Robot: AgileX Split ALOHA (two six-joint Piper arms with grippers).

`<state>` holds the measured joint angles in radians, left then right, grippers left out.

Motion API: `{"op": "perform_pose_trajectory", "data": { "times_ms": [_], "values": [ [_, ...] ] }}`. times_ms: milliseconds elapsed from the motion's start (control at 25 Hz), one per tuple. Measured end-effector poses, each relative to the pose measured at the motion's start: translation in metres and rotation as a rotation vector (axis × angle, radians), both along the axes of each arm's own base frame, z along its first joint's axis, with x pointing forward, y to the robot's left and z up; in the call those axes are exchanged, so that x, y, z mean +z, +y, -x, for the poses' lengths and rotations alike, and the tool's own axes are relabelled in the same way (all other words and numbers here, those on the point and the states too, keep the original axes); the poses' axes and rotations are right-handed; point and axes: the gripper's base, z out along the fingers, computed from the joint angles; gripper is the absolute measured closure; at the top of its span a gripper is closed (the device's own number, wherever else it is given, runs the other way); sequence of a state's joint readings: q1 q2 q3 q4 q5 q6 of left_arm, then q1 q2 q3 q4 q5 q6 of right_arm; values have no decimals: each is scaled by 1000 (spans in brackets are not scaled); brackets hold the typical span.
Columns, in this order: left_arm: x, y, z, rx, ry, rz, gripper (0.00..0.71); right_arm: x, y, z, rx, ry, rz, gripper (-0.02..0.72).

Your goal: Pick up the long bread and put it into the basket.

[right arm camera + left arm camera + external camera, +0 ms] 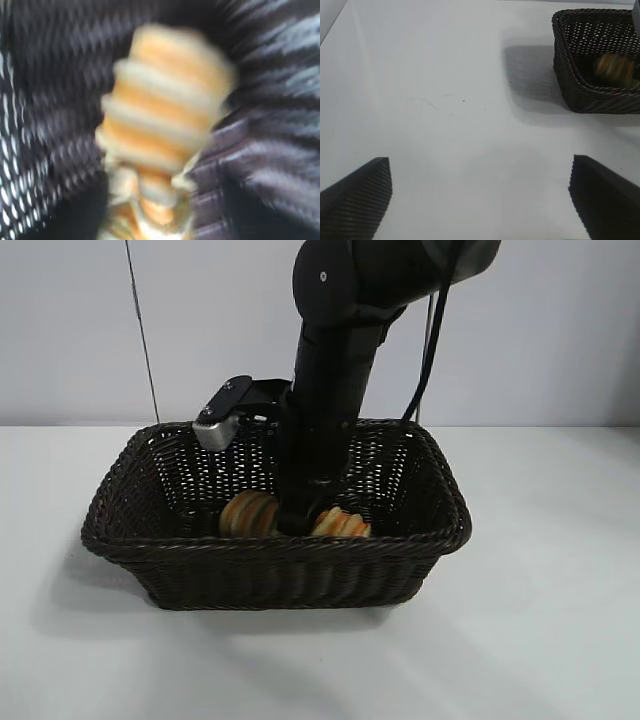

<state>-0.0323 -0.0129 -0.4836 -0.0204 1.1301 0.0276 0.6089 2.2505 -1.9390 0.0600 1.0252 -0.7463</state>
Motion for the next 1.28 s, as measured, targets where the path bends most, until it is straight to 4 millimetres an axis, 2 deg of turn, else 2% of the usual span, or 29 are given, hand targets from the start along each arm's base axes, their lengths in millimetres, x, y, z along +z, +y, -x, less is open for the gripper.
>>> {"op": "perform_pose_trajectory", "data": {
  "times_ms": [160, 360, 480, 680, 880, 1080, 1280],
  "values": [
    [0, 0, 0, 0, 0, 0, 15, 36, 2, -1, -113, 35, -40, 50],
    [0, 0, 0, 0, 0, 0, 15, 77, 3, -6, -376, 14, -145, 50],
    [0, 0, 0, 0, 0, 0, 15, 87, 0, -9, -518, -1, -182, 50],
    [0, 0, 0, 0, 0, 0, 15, 89, -15, -19, -657, 10, -209, 50],
    [0, 0, 0, -1, 0, 1, 15, 95, -61, -43, -773, -6, -224, 50],
    [0, 0, 0, -1, 0, 1, 15, 108, -126, -65, -911, -43, -243, 50],
    [0, 0, 0, -1, 0, 1, 15, 118, -196, -79, -1038, -84, -246, 50]
  ]
}}
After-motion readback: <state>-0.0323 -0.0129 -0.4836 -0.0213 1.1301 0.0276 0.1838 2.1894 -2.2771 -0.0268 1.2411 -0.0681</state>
